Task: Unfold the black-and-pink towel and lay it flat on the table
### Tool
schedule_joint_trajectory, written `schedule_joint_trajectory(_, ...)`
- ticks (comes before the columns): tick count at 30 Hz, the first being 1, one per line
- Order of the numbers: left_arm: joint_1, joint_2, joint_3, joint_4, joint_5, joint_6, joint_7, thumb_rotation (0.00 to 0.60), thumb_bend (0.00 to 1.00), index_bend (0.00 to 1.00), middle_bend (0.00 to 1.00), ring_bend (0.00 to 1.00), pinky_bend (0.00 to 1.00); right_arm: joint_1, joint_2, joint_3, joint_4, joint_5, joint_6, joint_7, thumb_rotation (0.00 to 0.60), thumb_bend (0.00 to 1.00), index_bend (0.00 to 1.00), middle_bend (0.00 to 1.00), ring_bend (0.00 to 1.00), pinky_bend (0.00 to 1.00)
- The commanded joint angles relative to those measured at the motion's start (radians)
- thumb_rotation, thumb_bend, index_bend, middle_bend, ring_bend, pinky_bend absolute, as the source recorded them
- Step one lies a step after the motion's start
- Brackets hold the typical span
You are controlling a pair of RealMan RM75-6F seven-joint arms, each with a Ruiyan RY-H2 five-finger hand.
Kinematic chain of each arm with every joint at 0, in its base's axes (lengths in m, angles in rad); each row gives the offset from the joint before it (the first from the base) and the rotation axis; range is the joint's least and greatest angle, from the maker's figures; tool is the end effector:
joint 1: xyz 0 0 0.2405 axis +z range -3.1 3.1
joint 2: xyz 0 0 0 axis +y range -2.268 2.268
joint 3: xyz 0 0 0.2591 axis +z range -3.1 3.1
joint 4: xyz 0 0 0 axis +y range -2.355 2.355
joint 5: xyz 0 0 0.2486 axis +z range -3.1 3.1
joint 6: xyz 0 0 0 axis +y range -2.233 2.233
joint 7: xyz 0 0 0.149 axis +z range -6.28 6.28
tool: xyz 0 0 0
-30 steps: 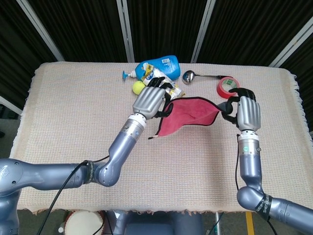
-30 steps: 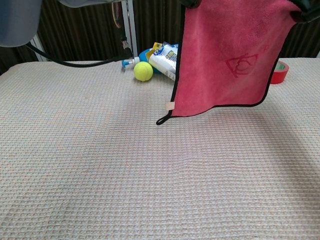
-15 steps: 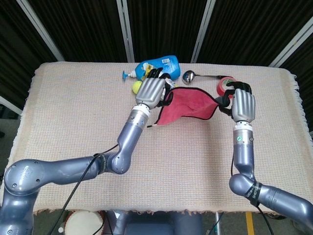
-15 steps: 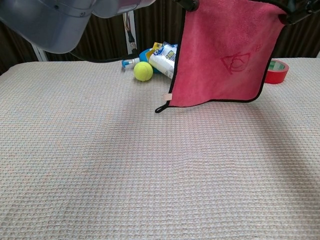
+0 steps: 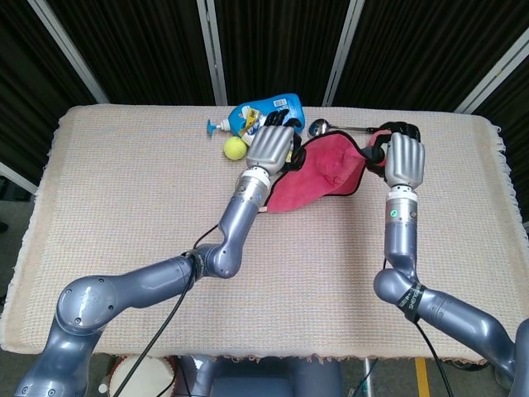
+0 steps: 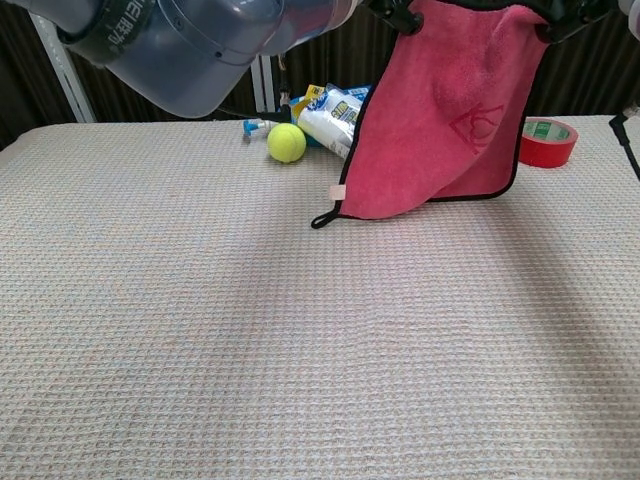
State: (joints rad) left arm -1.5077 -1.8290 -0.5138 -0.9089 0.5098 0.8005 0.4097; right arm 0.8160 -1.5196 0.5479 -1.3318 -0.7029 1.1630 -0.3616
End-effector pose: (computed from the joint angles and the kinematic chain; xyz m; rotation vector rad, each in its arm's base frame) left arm 0.1227 0.4973 -0.0607 -1.6832 -1.0186 -1.2352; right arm -0.1441 -0.4718 0.0749 1.0915 -1.0408 1.1258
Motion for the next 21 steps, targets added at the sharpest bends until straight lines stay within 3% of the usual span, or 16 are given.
schedule_joint_trajectory(1,0.012,-0.005,0.000,-0.006,0.011,0.005,-0.011,0.600,0.53,0.74,0.20,0.00,0.04,-0.013,0.008,-0.012,-0.034,-0.016,0.010,0.014,0.600,0.65,0.78,0.30,0.18,0.12)
schedule_joint_trajectory(9,0.090,0.034,0.023,-0.133,0.032,0.056,-0.021,0.600,0.53,0.74,0.20,0.00,0.04,-0.057,0.023,-0.057,-0.124,-0.043,0.057,0.009,0.600,0.65,0.78,0.30,0.18,0.12)
schedule_joint_trajectory(21,0.235,0.120,0.103,-0.460,0.111,0.143,-0.046,0.600,0.53,0.74,0.20,0.00,0.04,-0.172,0.076,-0.146,-0.308,-0.099,0.169,0.001,0.600,0.65,0.78,0.30,0.18,0.12)
